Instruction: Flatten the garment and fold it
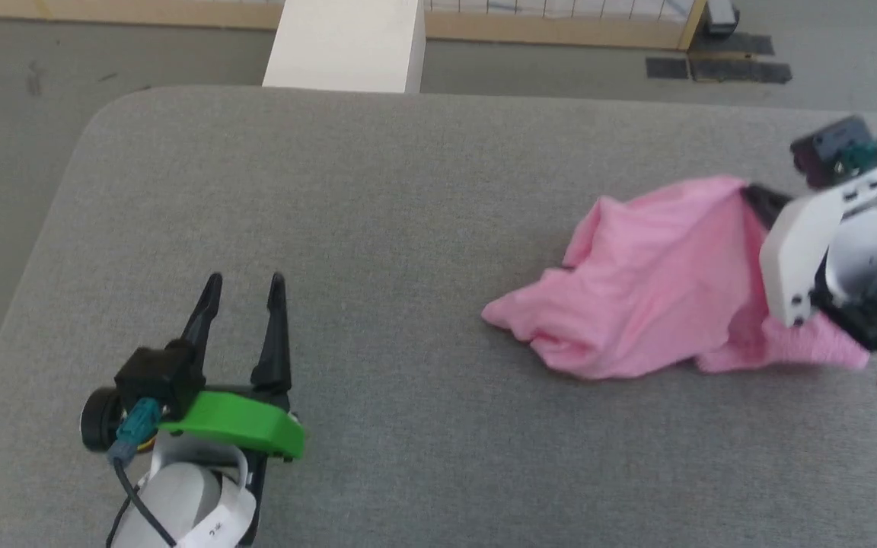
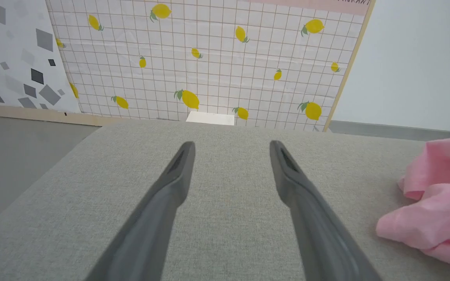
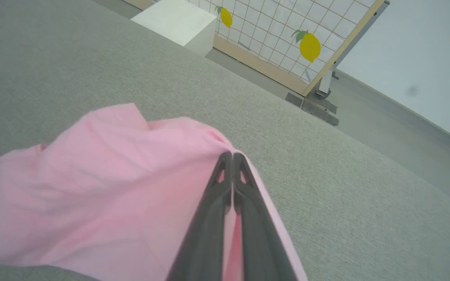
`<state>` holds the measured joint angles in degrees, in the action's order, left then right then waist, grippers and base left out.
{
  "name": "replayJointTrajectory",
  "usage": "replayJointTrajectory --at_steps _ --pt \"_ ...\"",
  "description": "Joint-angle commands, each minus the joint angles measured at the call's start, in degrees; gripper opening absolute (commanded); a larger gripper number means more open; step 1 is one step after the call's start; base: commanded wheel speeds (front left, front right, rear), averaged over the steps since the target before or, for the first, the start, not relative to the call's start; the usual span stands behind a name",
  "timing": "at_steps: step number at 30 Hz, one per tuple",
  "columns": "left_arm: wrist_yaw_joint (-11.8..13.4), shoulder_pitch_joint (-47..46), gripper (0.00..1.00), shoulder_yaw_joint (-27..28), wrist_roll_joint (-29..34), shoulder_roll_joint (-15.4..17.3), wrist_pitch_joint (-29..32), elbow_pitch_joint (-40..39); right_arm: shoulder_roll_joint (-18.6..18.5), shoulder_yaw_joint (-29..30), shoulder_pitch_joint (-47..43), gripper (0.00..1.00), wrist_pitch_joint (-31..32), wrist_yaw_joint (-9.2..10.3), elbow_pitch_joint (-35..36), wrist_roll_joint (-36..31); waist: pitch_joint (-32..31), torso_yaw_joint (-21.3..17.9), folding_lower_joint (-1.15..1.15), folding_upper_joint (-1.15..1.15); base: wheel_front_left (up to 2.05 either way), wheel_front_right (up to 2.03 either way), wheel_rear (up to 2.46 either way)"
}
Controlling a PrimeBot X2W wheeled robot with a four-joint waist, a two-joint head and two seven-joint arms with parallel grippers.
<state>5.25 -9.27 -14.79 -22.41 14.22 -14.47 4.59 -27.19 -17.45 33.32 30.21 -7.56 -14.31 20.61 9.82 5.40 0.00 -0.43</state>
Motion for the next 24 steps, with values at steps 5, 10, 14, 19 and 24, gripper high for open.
replayJointTrajectory --at_steps 5,10,14,19,24 --pt "-1.2 -3.7 1.00 -1.0 1.1 -1.4 -0.5 0.2 -1.6 -5.4 9.8 0.00 -5.1 0.08 -6.2 -0.7 5.8 3.8 0.00 0.43 0.00 0.00 0.00" --pt "-2.1 -5.8 1.00 -1.2 1.6 -2.8 -0.5 1.0 -1.8 -10.6 17.0 0.00 -11.4 0.08 -13.8 0.4 8.8 6.0 0.00 0.43 0.00 0.00 0.00" --pt "-2.9 -6.7 1.00 -0.8 2.3 -3.8 -0.5 1.4 -0.1 -14.6 19.8 0.00 -15.9 0.08 -19.9 1.1 10.0 6.8 0.00 0.43 0.00 0.00 0.00" --pt "-3.8 -7.1 1.00 -0.1 3.3 -4.8 -0.5 2.1 2.4 -18.4 20.6 0.00 -20.4 0.08 -27.7 3.7 10.0 6.7 0.00 0.43 0.00 0.00 0.00" --pt "-4.4 -6.8 1.00 0.8 4.2 -5.1 -0.5 3.1 4.6 -19.2 20.0 1.00 -28.1 0.08 -32.7 5.0 8.0 5.5 0.00 0.43 0.00 0.00 0.00"
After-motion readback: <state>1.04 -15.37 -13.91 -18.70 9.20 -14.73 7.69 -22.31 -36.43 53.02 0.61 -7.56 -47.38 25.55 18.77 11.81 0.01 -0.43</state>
